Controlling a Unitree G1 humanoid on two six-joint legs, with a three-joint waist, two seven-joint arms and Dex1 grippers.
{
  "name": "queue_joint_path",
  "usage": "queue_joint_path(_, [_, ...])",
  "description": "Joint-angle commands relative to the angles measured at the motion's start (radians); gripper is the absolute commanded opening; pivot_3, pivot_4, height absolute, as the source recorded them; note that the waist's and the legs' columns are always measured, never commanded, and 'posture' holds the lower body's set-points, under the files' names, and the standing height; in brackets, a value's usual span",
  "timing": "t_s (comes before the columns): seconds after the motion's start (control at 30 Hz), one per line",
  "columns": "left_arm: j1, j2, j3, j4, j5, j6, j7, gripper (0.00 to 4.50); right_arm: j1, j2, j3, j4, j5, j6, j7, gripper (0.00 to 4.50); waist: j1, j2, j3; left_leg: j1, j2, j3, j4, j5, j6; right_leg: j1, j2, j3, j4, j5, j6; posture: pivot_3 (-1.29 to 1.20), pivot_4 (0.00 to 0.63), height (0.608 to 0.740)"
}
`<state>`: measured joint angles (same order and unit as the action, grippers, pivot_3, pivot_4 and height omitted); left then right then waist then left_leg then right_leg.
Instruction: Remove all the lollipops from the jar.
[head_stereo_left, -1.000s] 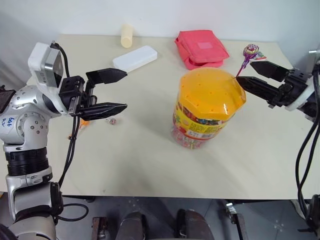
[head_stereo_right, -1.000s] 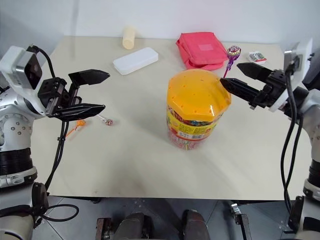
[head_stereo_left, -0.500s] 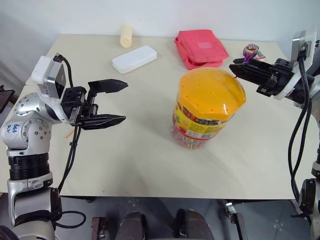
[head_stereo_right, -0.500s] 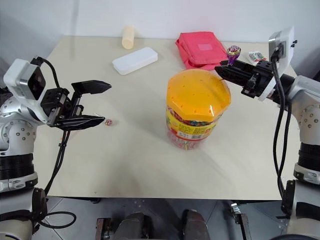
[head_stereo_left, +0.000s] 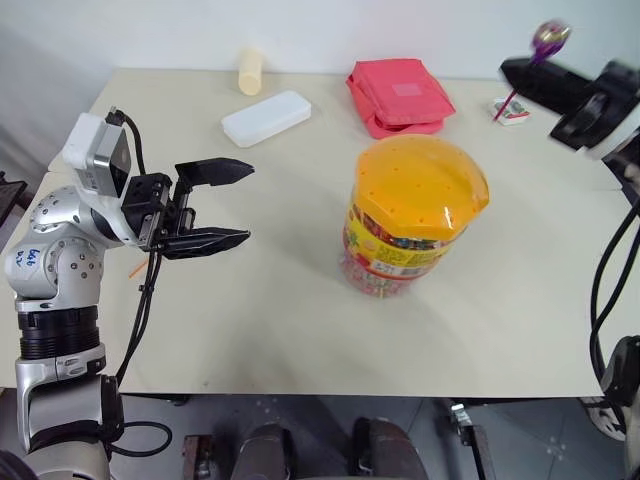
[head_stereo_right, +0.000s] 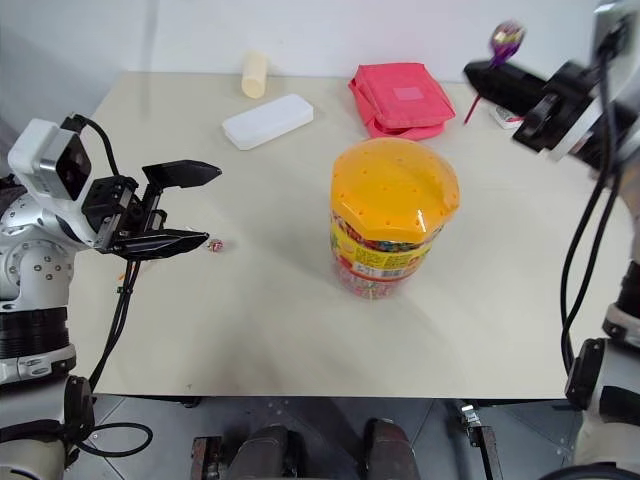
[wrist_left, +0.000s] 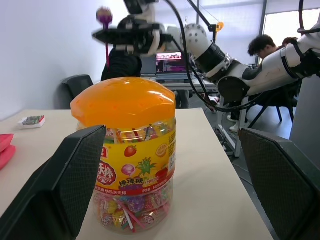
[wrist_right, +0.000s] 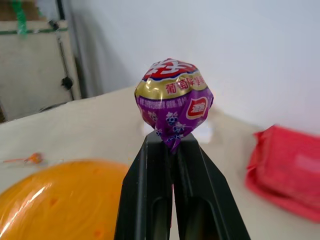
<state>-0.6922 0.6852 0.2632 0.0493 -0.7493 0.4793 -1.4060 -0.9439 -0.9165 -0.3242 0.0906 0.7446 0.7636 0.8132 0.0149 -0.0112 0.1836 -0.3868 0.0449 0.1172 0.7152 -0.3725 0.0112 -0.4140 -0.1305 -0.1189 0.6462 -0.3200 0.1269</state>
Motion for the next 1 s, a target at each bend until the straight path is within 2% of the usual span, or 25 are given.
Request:
queue_joint_path(0.03, [0.006,0.035,0.013,-0.002,-0.020,-0.002,-0.027,4.50,0.026,-0.143,-0.029,0.057,-0.067,0.053,0.004,0.01,0.005,0.000,0.000,0.000,0.000,0.000,0.000,0.000,0.000,0.000,0.000,0.000,0.000,0.000,0.000,0.00,0.150,0.740])
queue_joint_path(0.17, [0.009,0.050,0.010,0.016,-0.015,-0.003,-0.040,4.50,0.125,-0.234,0.000,0.066,-0.097,0.105,0.054,0.01,0.002,0.000,0.000,0.000,0.000,0.001,0.000,0.000,0.001,0.000,0.000,0.000,-0.002,0.000,0.000,0.00,0.150,0.740])
queue_joint_path(0.27, [0.016,0.062,0.008,0.028,-0.009,-0.004,-0.051,4.50,0.255,-0.310,0.059,0.069,-0.155,0.123,0.128,0.01,-0.001,0.000,0.000,0.000,0.000,0.001,-0.001,0.000,0.001,0.000,0.000,0.000,-0.002,0.000,0.000,0.00,0.150,0.740])
queue_joint_path(0.47, [0.033,0.073,0.005,0.038,0.002,-0.013,-0.048,4.50,0.492,-0.322,0.139,0.109,-0.296,0.096,0.102,0.01,-0.001,0.000,0.000,0.000,0.000,0.001,0.000,0.000,0.001,0.000,0.000,0.000,-0.002,0.000,0.000,0.00,0.150,0.740])
queue_joint_path(0.7, [0.049,0.080,-0.001,0.036,-0.006,-0.006,-0.079,4.50,0.491,-0.242,0.204,0.277,-0.419,0.052,0.018,0.01,-0.008,0.000,0.000,0.000,0.000,0.002,0.000,0.000,0.000,0.000,0.000,0.000,-0.002,0.000,0.000,0.00,0.150,0.740])
queue_joint_path(0.97, [0.076,0.109,0.031,0.008,-0.018,0.009,-0.053,4.50,0.504,-0.219,0.183,0.271,-0.422,0.068,0.028,0.01,-0.016,0.000,0.000,0.000,0.001,0.001,0.000,0.000,0.000,0.000,0.000,0.000,-0.002,0.000,0.000,0.00,0.150,0.740])
queue_joint_path(1.0, [0.080,0.113,0.035,0.006,-0.019,0.010,-0.049,4.50,0.507,-0.219,0.181,0.266,-0.420,0.073,0.027,0.53,-0.016,0.000,0.000,0.000,0.001,0.001,0.000,0.000,0.000,0.000,0.000,0.000,-0.002,0.000,0.000,0.00,0.150,0.740])
